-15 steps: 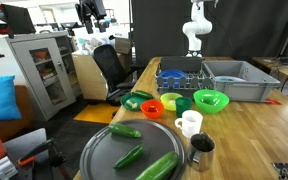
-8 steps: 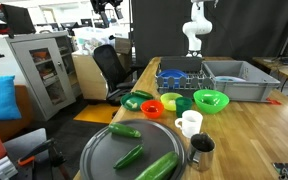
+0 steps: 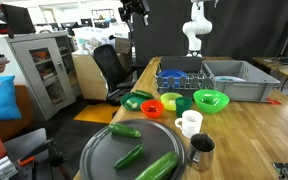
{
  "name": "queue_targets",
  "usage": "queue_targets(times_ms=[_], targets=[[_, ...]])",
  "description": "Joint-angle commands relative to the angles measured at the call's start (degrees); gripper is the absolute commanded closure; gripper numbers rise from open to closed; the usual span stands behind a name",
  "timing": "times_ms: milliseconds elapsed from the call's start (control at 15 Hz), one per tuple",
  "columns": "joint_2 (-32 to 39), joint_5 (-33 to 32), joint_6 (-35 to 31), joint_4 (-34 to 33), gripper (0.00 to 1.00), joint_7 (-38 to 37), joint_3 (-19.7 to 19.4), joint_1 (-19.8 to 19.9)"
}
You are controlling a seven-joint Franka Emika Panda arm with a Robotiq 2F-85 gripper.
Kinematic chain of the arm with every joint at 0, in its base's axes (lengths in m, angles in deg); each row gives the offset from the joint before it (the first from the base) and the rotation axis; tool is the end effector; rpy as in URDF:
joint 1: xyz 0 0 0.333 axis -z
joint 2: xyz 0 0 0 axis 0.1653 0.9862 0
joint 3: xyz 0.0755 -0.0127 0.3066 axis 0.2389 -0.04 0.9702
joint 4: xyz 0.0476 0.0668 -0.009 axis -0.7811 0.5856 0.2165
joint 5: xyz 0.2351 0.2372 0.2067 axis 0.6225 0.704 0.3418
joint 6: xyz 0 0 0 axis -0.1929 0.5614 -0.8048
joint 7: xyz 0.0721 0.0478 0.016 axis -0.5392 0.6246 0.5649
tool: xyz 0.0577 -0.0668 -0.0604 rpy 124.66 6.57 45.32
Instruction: Pick up the blue plate from the dish rack and put it on the table.
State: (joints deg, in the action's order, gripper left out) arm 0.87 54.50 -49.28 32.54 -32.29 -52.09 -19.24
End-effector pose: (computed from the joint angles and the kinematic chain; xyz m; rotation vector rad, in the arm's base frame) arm 0.6222 0.2120 0.4766 2.9234 0.4274 0.3887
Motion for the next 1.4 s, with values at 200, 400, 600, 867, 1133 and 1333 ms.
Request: queue_targets(times_ms=[200, 400, 600, 867, 1133, 1333], targets=[[16.85, 1.28, 4.98, -20.99, 0.0, 7.26, -2.11, -4.64], [16.22, 1.62, 1.95, -18.72, 0.0, 5.67, -3.08, -5.43], [16.75, 1.59, 3.25, -20.39, 0.0, 6.14, -3.27, -5.55], [16.78, 1.58, 3.5, -20.56, 0.0, 6.22, -3.27, -5.59], [17.26, 1.14, 3.41, -21.18, 0.0, 6.09, -3.53, -5.72], [20.65, 1.07, 2.05, -25.55, 0.0, 5.33, -4.85, -6.12]])
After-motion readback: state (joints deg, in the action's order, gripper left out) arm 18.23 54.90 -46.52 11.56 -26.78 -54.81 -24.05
